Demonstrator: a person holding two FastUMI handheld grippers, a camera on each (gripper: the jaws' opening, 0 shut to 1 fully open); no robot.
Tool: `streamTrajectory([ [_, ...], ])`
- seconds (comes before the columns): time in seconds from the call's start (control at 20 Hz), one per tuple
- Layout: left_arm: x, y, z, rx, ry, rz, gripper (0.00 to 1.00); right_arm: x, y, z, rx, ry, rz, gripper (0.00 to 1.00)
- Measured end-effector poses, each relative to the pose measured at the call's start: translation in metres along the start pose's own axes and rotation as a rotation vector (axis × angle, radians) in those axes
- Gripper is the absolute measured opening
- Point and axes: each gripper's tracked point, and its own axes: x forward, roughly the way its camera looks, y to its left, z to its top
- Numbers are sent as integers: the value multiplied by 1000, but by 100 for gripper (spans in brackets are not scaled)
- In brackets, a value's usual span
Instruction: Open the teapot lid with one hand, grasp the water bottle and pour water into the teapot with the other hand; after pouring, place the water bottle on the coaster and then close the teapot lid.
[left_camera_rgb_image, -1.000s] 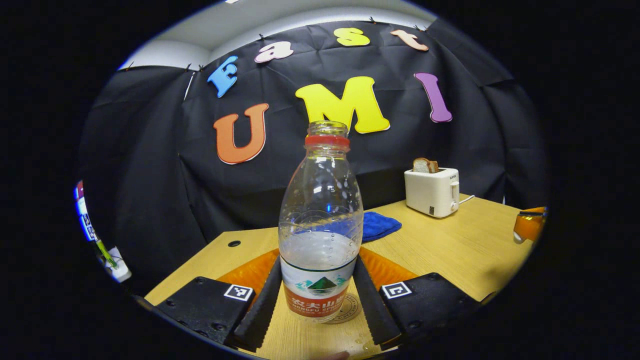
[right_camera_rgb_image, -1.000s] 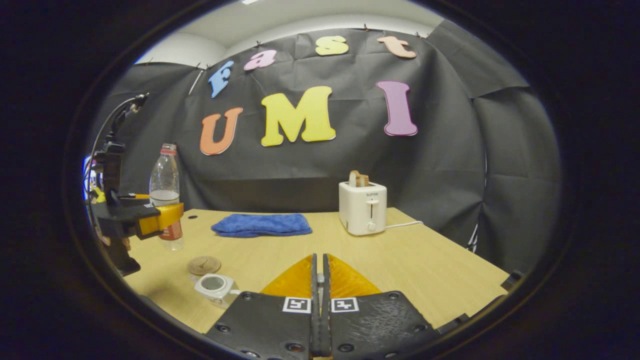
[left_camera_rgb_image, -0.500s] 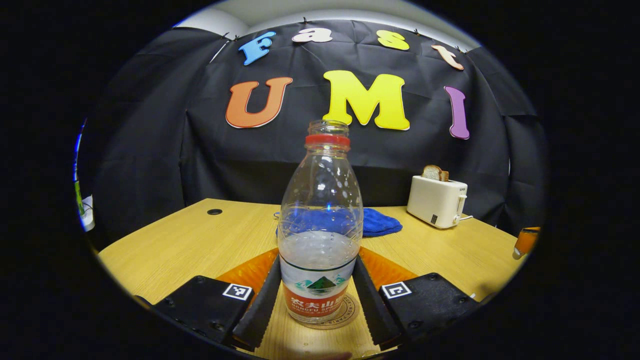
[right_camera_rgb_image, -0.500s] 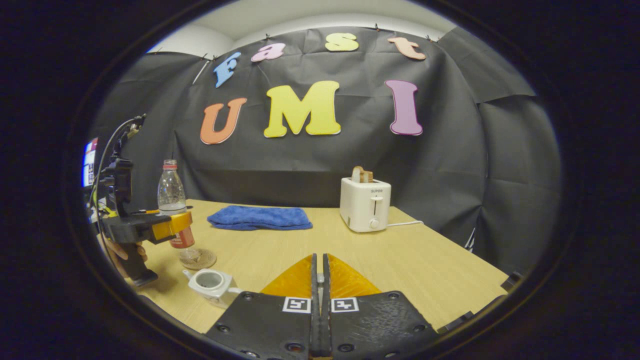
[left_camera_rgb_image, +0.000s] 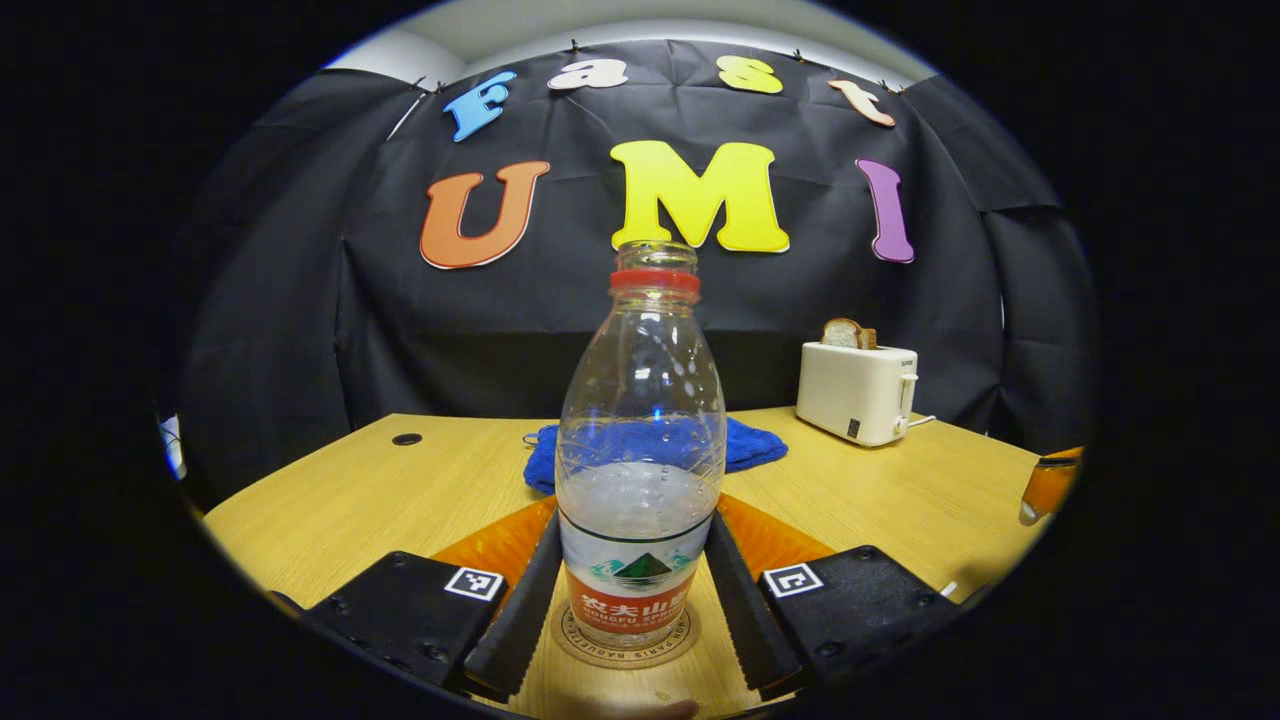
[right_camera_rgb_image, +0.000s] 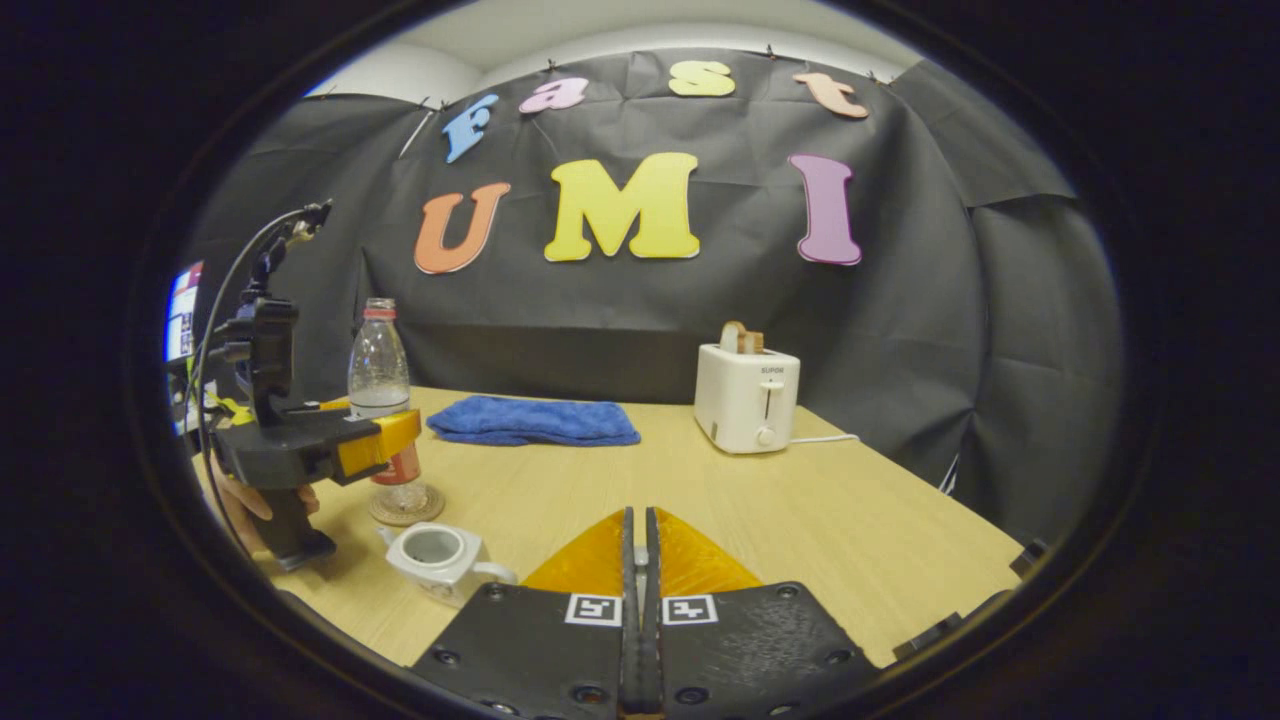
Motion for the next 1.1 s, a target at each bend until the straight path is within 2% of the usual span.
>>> streamTrajectory([
  [0.45, -1, -1, -2, 7, 12, -15, 82, -1, 1, -1, -1, 6, 12, 0],
  [0.7, -6, -5, 0, -22, 30, -43, 86, -6, -1, 2, -3, 3, 12, 0],
  [1.0, -23, -6, 14, -5, 12, -65, 86, -24, 6, 11, -18, -9, 37, 1],
  [1.1, -31, -5, 14, -2, 15, -63, 86, -33, 13, 12, -6, -6, 70, 0],
])
